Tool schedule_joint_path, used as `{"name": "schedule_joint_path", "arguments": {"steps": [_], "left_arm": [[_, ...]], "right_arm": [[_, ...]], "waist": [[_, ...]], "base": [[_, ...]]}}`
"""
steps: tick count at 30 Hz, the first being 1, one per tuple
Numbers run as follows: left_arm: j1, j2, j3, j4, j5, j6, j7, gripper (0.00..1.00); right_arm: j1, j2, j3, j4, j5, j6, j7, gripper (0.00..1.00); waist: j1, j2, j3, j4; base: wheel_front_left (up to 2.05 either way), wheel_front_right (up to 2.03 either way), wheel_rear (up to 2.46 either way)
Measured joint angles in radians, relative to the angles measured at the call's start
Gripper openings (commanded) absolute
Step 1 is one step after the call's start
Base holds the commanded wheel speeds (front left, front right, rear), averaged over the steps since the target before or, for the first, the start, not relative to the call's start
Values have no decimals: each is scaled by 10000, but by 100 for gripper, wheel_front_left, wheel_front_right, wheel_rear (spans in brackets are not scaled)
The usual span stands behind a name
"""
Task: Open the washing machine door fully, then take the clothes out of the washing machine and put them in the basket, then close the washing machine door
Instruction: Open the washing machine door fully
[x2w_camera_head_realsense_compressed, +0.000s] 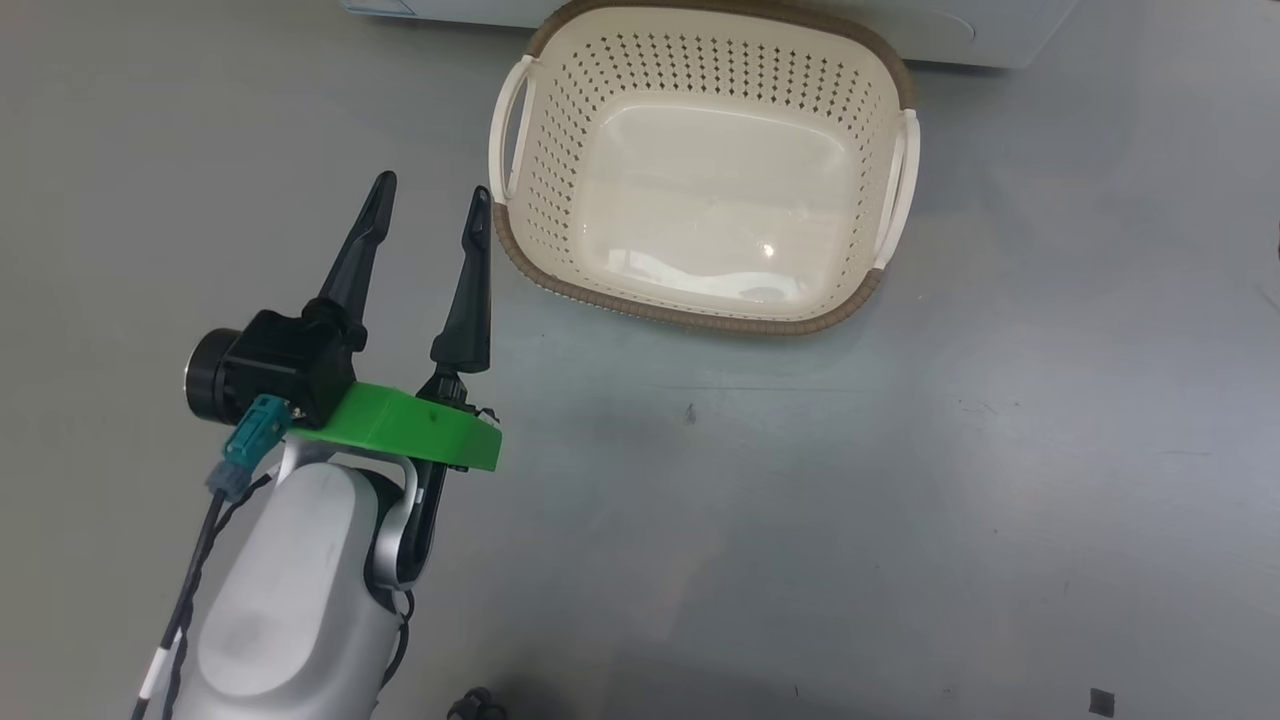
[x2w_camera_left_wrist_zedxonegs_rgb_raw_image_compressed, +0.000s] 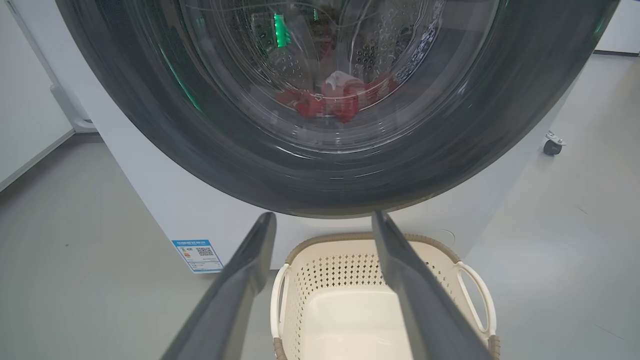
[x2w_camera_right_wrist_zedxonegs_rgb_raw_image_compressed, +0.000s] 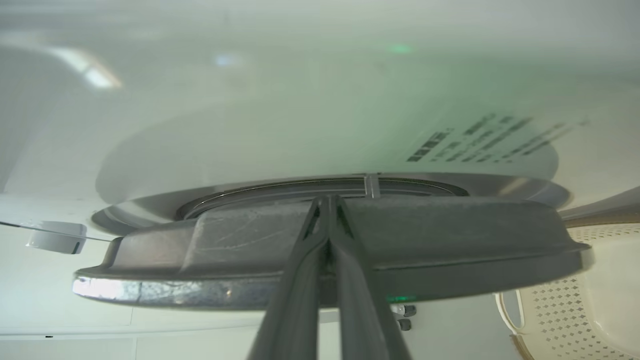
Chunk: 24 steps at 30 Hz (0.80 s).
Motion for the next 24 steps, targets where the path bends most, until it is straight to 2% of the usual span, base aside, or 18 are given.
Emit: {"name": "schedule_joint_path", "arguments": {"steps": [5, 24], "left_arm": [[-44, -2, -88, -40, -12, 61, 0, 100], [-106, -10, -88, -75, -69, 247, 0, 100]], "right_arm": [[-325, -19, 13, 278, 2, -6, 67, 0], [-609, -378, 382, 800, 320, -71, 1592, 0]], "waist": [[0, 0, 59, 62], [0, 0, 163, -50]], "base": [[0, 0, 0], [0, 0, 0]]}}
